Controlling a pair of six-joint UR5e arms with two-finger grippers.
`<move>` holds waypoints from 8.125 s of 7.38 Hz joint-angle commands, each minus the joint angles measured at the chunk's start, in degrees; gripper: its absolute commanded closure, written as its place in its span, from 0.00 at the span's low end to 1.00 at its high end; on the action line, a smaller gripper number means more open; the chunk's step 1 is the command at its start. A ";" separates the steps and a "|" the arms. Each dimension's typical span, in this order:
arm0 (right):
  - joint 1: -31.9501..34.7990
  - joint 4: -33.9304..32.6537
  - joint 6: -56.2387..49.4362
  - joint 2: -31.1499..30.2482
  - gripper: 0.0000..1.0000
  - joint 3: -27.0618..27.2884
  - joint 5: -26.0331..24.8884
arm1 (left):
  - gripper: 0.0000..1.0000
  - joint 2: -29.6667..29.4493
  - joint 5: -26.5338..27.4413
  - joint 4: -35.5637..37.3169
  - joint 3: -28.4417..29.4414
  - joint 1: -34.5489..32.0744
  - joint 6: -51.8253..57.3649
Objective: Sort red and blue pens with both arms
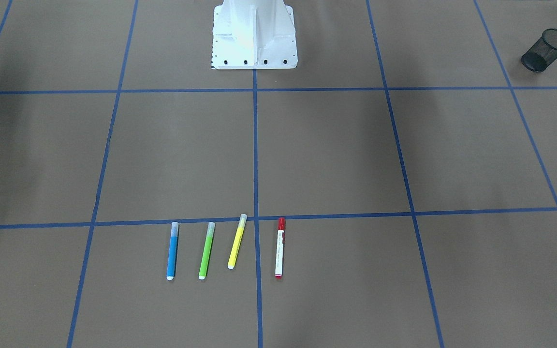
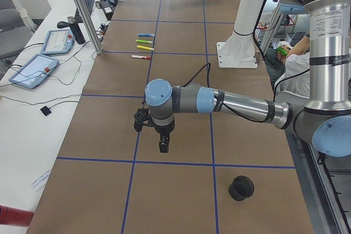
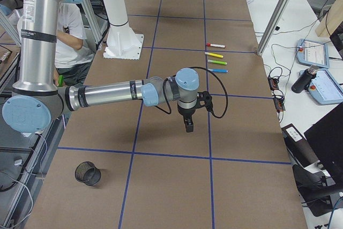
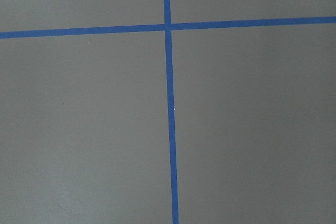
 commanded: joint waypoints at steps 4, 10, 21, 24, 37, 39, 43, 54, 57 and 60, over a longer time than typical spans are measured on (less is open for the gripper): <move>-0.45 -5.18 -5.54 0.92 0.00 0.04 -3.87 | 0.00 0.22 -3.47 -0.23 0.29 -0.01 0.00; -4.30 -3.61 -5.45 3.56 0.00 -0.58 5.44 | 0.00 -0.66 -5.83 -7.76 -0.06 1.73 -0.95; -9.93 1.50 -2.81 6.28 0.00 -1.19 3.16 | 0.00 -47.32 5.79 -22.13 27.57 40.48 -43.37; -10.20 1.50 -2.81 6.47 0.00 -1.28 3.07 | 0.02 -62.91 10.23 -27.39 46.81 44.10 -43.59; -11.17 1.50 -2.73 8.05 0.00 -3.74 2.99 | 0.71 -68.43 21.05 -34.60 58.74 49.20 -43.68; -11.17 1.50 -2.81 8.05 0.00 -3.83 2.90 | 1.00 -68.43 21.05 -34.51 58.47 49.12 -44.64; -11.17 1.50 0.50 10.49 0.00 -5.48 0.80 | 1.00 -57.48 12.65 -32.22 43.92 41.32 -47.99; -18.71 4.55 20.53 21.84 0.00 -8.92 -1.85 | 1.00 -4.89 4.53 -20.63 24.91 -2.80 -2.47; -20.31 7.03 25.40 22.02 0.00 -8.93 -1.76 | 1.00 -0.25 7.59 -0.89 24.90 -7.30 10.79; -22.76 7.03 25.48 23.07 0.00 -9.80 -1.76 | 1.00 0.57 7.87 19.36 23.68 -11.24 22.63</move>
